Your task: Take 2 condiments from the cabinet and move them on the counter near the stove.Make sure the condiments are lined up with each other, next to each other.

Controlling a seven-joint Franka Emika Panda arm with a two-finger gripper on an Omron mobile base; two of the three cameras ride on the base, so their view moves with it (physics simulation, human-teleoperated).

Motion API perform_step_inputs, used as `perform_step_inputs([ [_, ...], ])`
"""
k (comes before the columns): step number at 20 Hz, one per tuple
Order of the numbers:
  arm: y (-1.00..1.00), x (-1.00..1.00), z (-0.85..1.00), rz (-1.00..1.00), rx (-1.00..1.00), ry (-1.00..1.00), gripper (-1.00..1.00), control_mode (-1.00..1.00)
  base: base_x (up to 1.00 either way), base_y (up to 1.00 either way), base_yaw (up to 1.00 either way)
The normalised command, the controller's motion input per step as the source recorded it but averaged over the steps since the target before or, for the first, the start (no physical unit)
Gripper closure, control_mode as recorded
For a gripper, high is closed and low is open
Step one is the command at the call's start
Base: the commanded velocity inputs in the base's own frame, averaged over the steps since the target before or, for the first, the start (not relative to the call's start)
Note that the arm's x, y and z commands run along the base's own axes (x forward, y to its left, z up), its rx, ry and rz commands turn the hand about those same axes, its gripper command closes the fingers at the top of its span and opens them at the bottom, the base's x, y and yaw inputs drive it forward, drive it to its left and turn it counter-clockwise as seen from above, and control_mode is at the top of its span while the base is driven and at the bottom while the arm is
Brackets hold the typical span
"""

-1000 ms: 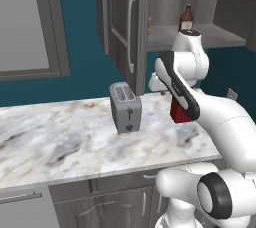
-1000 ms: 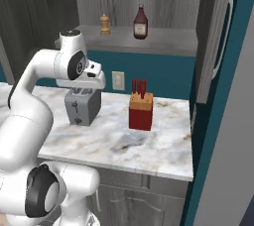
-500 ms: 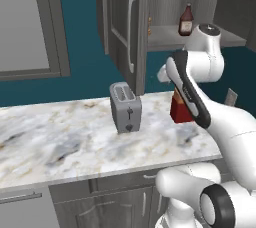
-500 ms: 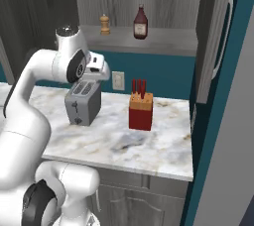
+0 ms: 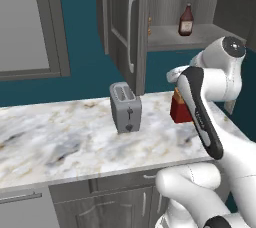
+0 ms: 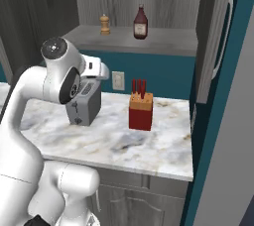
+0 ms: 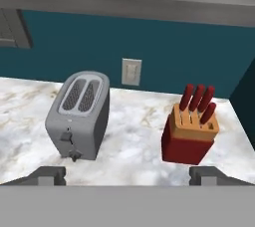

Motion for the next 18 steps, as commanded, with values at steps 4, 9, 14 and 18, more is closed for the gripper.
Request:
perform_step_inputs([
  [4,-0.12,-0.33,0.29,-0.05,0.00,-0.22,-1.00,-1.00,0.00,0.00,0.00],
  [9,-0.13,-0.35,0.50,-0.08,0.00,-0.24,-1.00,-1.00,0.00,0.00,0.00],
  [14,-0.12,-0.10,0.47,-0.12,0.00,-0.14,-1.00,-1.00,0.00,0.00,0.00],
  [18,-0.20,-0.01,0.43,-0.11,0.00,-0.13,-1.00,-1.00,0.00,0.00,0.00],
])
